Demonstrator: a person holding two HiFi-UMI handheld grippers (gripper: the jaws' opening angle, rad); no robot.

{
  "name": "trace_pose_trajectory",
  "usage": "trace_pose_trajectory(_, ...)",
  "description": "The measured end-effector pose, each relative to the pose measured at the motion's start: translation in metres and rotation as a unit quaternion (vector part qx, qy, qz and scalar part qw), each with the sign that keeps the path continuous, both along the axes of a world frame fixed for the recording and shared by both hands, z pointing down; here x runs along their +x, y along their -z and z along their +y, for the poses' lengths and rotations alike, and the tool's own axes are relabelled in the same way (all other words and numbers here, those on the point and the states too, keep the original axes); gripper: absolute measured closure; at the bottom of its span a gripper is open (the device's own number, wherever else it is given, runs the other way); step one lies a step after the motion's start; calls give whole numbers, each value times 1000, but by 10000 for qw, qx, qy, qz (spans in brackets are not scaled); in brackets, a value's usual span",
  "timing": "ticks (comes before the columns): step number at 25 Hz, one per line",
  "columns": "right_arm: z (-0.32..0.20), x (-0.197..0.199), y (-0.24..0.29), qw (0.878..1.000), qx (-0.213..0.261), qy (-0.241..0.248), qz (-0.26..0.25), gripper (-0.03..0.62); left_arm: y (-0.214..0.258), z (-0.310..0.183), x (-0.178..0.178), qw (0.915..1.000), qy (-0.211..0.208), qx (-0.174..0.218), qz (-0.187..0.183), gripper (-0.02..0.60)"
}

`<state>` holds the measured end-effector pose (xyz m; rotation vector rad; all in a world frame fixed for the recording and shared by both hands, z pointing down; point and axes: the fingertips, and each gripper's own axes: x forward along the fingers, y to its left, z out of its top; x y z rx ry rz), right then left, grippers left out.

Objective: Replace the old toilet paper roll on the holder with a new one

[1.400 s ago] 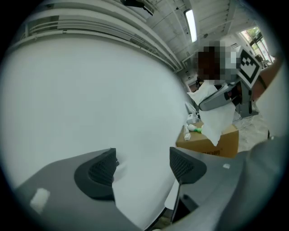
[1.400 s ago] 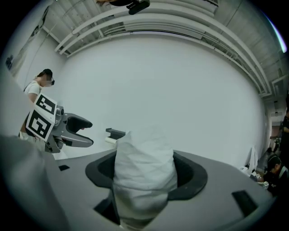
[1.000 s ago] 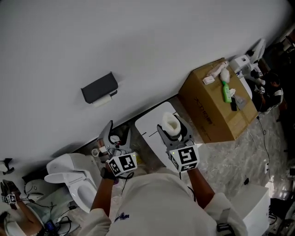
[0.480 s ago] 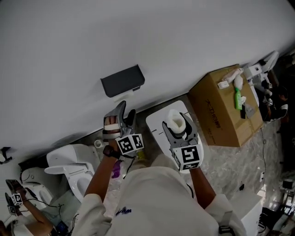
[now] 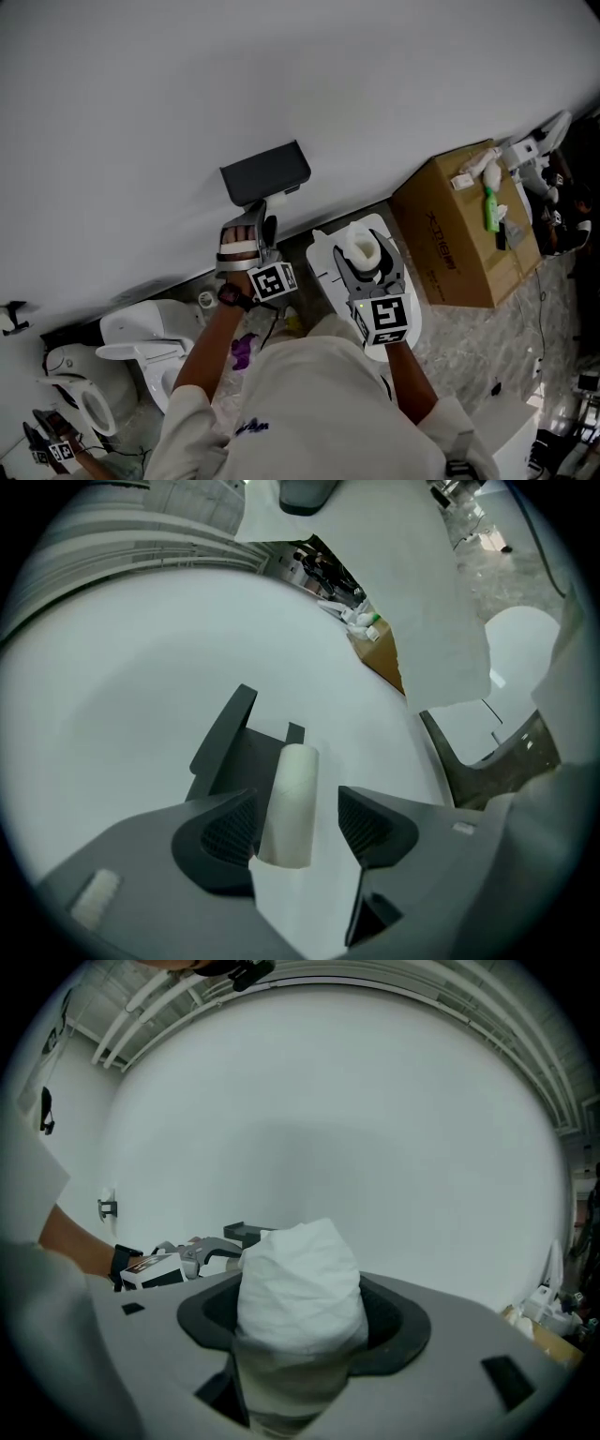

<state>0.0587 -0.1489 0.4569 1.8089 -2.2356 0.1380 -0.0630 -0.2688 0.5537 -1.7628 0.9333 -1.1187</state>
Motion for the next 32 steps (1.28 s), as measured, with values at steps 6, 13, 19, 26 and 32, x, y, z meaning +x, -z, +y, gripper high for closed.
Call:
trace_pose_trajectory(6, -8, 2, -1, 10000, -34, -32, 10, 295, -3, -11, -5, 9993, -38, 206, -308, 318)
trace_pose_trajectory(13, -17, -1, 2, 10000, 2, -6, 18, 295, -8, -17, -2, 9989, -55, 255, -395, 322)
trace_pose_trajectory(19, -17, -3, 0, 10000, -33, 26, 22, 295, -8, -21, -1, 9983, -26, 408, -404, 393)
trace_pose_trajectory(26, -18, 0, -3, 10000, -56, -22, 37, 295, -8, -23, 1, 9973, -45, 517, -522, 396)
trace_pose_trajectory(32, -17, -2, -2, 10000, -64, 7, 29, 295, -4, -22, 1, 9971, -29, 543, -529, 396)
